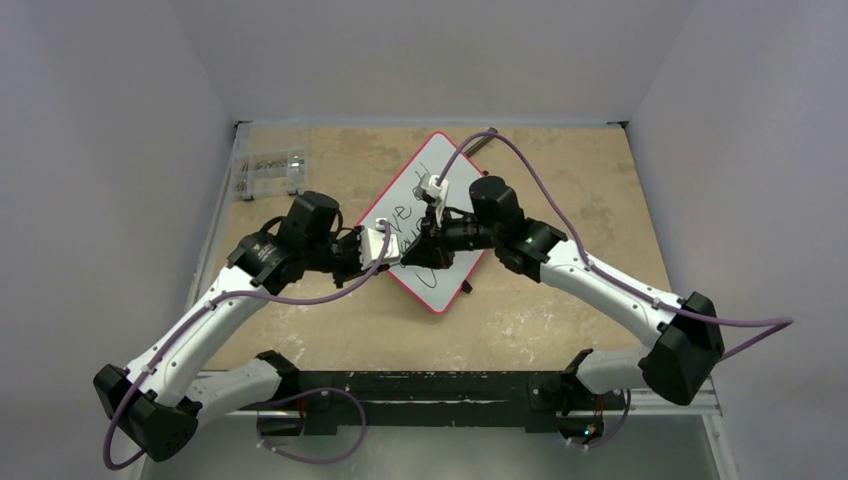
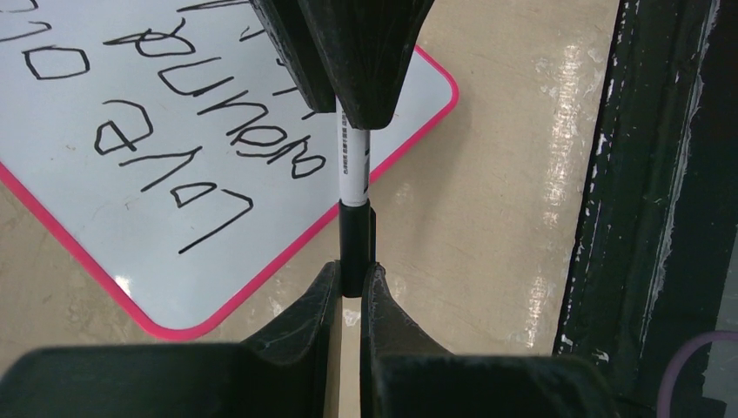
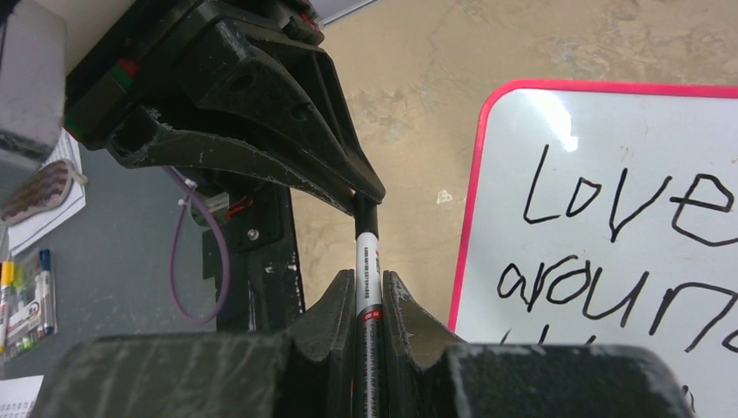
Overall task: Write a sentence on the whiteboard
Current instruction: Insert the whiteboard marker without the cap into the pen cap, then put down the whiteboard marker at the center of the board.
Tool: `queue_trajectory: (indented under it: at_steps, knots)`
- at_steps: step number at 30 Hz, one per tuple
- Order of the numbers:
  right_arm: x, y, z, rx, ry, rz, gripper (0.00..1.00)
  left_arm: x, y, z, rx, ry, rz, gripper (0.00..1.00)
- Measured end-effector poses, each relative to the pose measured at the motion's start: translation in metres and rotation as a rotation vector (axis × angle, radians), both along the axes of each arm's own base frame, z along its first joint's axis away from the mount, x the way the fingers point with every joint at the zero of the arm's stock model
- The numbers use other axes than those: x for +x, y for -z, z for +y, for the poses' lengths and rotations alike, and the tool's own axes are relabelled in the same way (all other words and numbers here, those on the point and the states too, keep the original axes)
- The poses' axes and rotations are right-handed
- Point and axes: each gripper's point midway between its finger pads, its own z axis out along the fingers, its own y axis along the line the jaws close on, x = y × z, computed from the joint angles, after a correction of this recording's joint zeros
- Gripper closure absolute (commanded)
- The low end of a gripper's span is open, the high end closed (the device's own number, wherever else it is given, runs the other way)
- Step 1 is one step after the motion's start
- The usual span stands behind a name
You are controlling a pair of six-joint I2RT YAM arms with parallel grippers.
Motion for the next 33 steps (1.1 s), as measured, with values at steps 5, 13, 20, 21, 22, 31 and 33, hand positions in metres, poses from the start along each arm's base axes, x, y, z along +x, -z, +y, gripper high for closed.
queue_trajectory:
  at_steps: [5,13,20,21,22,31,33]
  knots:
    - [-0.004,0.005,0.008,-0.012,-0.022,0.01,1.0,-0.004,0.005,0.004,0.02,-0.005,0.023,1.0]
    - [-0.007,0.016,0.023,-0.015,-0.017,0.092,1.0,-0.01,0.016,0.014,0.056,-0.053,0.066,1.0]
    - [-0.001,0.018,0.039,0.025,0.048,0.266,1.0,-0.011,0.018,0.026,0.059,-0.138,0.055,1.0]
    - [0.001,0.017,0.041,0.031,0.057,0.288,1.0,-0.01,0.018,0.028,0.06,-0.151,0.05,1.0]
    - [0.002,0.016,0.044,0.037,0.069,0.317,1.0,-0.01,0.017,0.031,0.062,-0.168,0.044,1.0]
    - [0.015,0.013,0.058,0.058,0.145,0.452,1.0,-0.005,0.015,0.041,0.056,-0.242,0.005,1.0]
    - [0.018,0.01,0.059,0.059,0.16,0.451,1.0,-0.003,0.013,0.042,0.05,-0.252,-0.008,0.96]
